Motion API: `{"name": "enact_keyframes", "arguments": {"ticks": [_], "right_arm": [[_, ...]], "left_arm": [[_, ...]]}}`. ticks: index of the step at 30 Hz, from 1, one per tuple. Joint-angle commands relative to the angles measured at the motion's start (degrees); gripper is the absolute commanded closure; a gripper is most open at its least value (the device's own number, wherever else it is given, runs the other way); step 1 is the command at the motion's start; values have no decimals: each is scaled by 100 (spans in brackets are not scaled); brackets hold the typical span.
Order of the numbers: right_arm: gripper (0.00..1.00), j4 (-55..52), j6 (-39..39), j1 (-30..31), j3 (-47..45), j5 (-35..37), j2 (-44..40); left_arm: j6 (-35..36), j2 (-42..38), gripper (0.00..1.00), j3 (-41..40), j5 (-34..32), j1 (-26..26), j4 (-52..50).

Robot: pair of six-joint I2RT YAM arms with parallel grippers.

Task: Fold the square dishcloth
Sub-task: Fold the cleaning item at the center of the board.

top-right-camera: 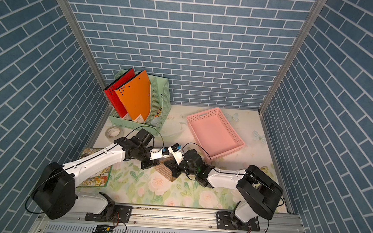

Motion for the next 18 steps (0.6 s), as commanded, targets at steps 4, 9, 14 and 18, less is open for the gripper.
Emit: {"name": "enact_keyframes", "arguments": {"ticks": [4, 9, 14, 18], "right_arm": [[66, -165, 58, 72, -14, -158, 65], [94, -252, 22, 75, 74, -91, 166], [67, -571, -37, 71, 72, -73, 166], [69, -668, -82, 80, 117, 35, 169]], "left_arm": [[-134, 38, 91, 250, 271, -39, 122], [-148, -17, 91, 250, 220, -42, 115], [-145, 11, 91, 286, 247, -39, 120], [-173, 53, 91, 326, 272, -39, 162]]}}
